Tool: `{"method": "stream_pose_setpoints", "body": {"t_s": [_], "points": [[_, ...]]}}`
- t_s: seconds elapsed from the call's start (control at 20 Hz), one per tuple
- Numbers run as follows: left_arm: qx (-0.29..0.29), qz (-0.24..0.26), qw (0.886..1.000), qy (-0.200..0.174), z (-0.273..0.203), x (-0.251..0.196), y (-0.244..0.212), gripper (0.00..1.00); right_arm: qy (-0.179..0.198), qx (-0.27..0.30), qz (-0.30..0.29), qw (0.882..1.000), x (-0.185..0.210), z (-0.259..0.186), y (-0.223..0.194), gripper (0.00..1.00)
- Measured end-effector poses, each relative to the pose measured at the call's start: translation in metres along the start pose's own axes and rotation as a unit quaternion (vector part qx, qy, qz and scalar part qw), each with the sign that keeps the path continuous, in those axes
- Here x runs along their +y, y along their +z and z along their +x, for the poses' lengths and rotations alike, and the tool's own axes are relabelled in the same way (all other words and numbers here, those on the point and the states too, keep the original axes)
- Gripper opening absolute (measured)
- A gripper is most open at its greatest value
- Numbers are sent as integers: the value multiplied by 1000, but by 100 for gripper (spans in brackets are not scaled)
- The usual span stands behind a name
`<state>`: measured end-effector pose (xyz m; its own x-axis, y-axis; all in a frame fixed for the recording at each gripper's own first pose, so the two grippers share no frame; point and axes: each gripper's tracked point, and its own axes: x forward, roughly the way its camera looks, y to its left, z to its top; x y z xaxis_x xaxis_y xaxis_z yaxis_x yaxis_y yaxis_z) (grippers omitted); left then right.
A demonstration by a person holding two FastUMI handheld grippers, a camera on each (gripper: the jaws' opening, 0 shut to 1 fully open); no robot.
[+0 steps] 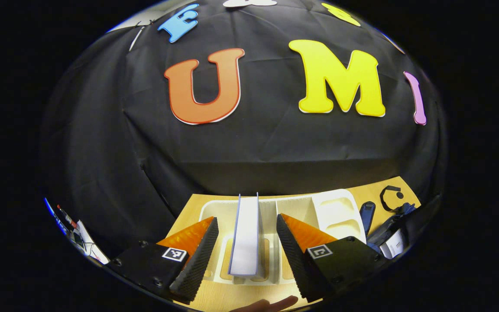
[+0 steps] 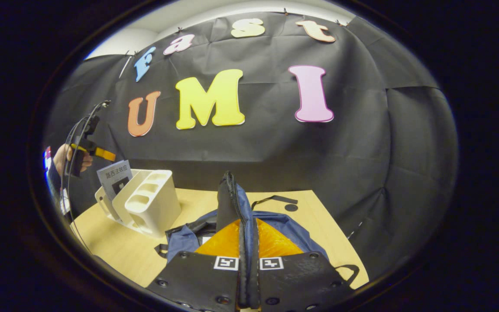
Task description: Open the schoolbag, grab two books from the bookshelf and put them into the schoolbag.
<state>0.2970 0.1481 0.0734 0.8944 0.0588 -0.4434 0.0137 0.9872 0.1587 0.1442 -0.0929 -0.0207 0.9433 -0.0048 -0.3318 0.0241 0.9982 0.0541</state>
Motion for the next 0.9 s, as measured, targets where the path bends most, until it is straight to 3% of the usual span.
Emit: {"method": "stream_pose_setpoints", "body": {"t_s": [0.1, 0.15, 0.3, 0.4, 0.5, 0.6, 0.65, 0.7, 0.8, 0.85, 0.9], "points": [[42, 8, 999, -6, 11, -1, -9, 85, 3, -2, -4, 1000, 0, -2, 0, 3], [63, 18, 998, -2, 19, 1, -15, 89, 3, -2, -4, 1000, 0, -2, 1, 3], [112, 24, 993, 11, 26, 4, -36, 86, 9, 1, -2, 1000, 0, -3, -5, 3], [137, 29, 989, 45, 32, 16, -47, 83, 10, 3, -1, 1000, -1, -3, -7, 3], [152, 33, 987, 39, 35, 14, -57, 82, 11, 8, 0, 1000, -1, -2, -12, 3], [167, 36, 984, 42, 34, 20, -60, 74, 12, 12, -3, 1000, 0, 0, -15, 3], [169, 35, 984, 42, 40, 19, -63, 61, 13, 15, -4, 1000, 0, 1, -16, 3], [161, 29, 986, 27, 41, 13, -59, 62, 15, 16, -7, 1000, 1, 1, -18, 3], [165, 8, 986, -2, 36, -2, -62, 55, 14, 15, -11, 1000, 2, 1, -19, 3], [166, -2, 986, -4, 34, -5, -63, 49, 14, 16, -12, 1000, 2, 1, -19, 3], [167, -11, 986, -3, 31, -7, -65, 49, 14, 17, -12, 1000, 1, 2, -21, 3]]}}
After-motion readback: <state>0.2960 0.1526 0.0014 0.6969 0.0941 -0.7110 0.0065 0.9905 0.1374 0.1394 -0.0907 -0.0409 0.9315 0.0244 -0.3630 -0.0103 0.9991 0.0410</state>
